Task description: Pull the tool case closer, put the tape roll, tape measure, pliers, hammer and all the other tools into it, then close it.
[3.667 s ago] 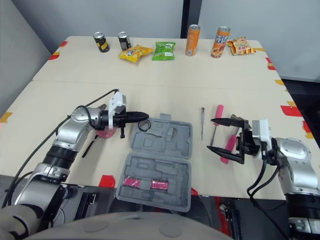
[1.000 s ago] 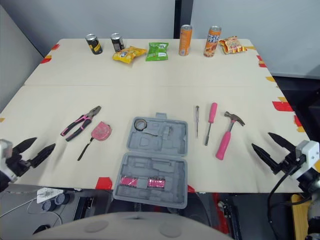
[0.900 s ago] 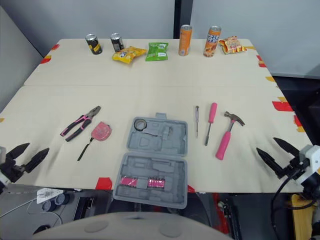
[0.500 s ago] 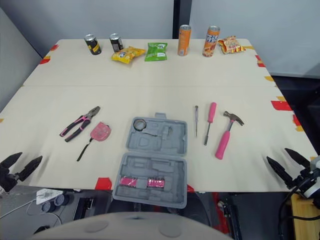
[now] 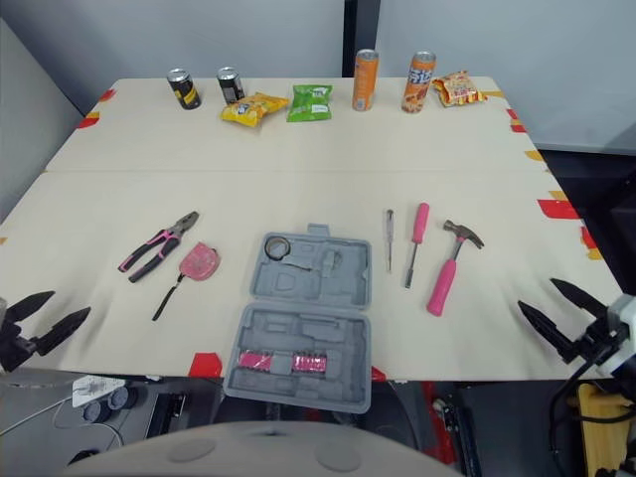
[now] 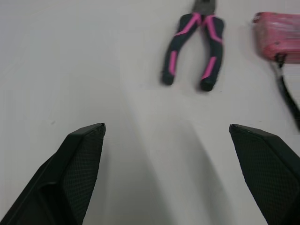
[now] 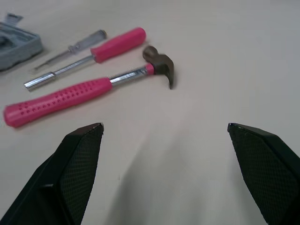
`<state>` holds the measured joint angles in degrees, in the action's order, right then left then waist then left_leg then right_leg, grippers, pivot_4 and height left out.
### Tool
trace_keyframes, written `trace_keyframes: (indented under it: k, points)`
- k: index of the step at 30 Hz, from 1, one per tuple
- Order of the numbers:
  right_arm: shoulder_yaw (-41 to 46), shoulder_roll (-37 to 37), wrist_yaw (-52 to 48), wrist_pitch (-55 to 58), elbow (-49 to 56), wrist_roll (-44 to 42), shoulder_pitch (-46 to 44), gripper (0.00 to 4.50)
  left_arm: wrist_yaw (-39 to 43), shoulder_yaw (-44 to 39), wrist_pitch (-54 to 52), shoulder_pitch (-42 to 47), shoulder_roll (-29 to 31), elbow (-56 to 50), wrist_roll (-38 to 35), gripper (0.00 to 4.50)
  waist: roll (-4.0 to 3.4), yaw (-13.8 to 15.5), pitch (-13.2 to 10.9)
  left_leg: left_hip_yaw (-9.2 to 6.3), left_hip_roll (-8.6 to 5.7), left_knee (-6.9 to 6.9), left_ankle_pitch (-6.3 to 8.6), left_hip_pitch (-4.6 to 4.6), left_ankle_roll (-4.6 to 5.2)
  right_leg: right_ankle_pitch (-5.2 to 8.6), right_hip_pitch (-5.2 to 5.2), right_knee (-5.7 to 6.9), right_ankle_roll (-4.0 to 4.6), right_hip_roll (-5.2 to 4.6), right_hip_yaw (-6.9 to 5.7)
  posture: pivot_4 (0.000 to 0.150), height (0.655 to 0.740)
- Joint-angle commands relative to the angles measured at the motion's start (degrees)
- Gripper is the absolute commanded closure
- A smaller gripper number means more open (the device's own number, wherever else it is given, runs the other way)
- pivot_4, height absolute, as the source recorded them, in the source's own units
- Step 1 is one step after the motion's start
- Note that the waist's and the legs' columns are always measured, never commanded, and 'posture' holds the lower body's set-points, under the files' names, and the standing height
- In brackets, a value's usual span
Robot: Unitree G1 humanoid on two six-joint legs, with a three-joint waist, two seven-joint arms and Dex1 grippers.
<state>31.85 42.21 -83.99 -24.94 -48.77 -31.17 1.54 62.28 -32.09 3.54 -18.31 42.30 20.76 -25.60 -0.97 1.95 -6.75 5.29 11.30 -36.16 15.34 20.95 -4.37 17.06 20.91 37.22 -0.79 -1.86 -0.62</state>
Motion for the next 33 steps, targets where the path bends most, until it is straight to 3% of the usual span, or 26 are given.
trace_keyframes:
  k: [1,6,13,17,25,31,33]
  points:
    - [-0.5,0.4,-2.2,2.2,7.2,-2.0,-0.2,0.0,1.0,2.5,-2.9,-0.9,0.5,-7.1,-0.5,0.05,0.0,0.0,0.0,-0.02,0.0,-0.01,0.0,0.02,0.01,-0.01,0.01,0.01,-0.01,0.0,-0.04,0.15,0.74]
    - [-4.3,-0.3,-4.4,9.5,21.9,-4.9,1.6,0.0,-0.8,7.2,-6.8,-0.8,-1.1,-16.5,-0.2,0.05,0.0,0.1,0.0,-0.04,0.01,-0.02,-0.01,0.02,0.2,-0.01,0.03,0.1,-0.02,0.0,-0.1,0.15,0.74]
    - [-12.4,-1.0,-0.4,21.9,45.9,-8.9,2.5,0.0,-7.3,13.7,-6.4,0.6,-6.3,-20.6,4.0,0.05,-0.08,0.0,0.0,-0.06,0.02,0.0,-0.02,0.02,0.43,-0.01,0.07,0.17,-0.01,0.01,-0.2,0.15,0.74]
    - [-14.9,-0.8,0.4,25.6,53.9,-10.1,2.4,0.0,-12.2,15.7,-5.7,0.5,-9.6,-21.9,6.5,0.05,-0.06,0.3,0.0,-0.11,0.04,-0.01,-0.02,0.03,0.43,-0.01,0.07,0.19,-0.02,0.01,-0.24,0.15,0.74]
    - [-17.2,1.5,-5.6,23.0,53.0,-6.8,-0.1,0.0,-19.1,18.7,-5.2,4.1,-13.7,-20.1,9.8,0.05,-0.02,0.3,0.0,-0.11,-0.03,-0.01,-0.03,0.08,0.41,-0.02,0.05,0.16,-0.04,0.0,-0.17,0.15,0.74]
    - [-17.7,1.8,-5.9,21.8,50.6,-6.4,-1.7,0.0,-19.8,20.4,-5.7,5.8,-14.3,-18.6,10.6,0.05,-0.02,0.0,0.0,-0.1,-0.11,-0.01,-0.09,0.03,0.3,-0.05,0.05,0.27,-0.1,0.08,-0.09,0.15,0.74]
    - [-17.5,1.7,-5.4,21.5,50.5,-6.5,-1.9,0.0,-20.1,20.5,-5.5,5.6,-14.4,-18.3,10.8,0.56,-0.02,0.0,0.0,-0.1,-0.15,-0.01,-0.13,0.03,0.22,-0.06,0.05,0.27,-0.11,0.1,-0.07,0.15,0.74]
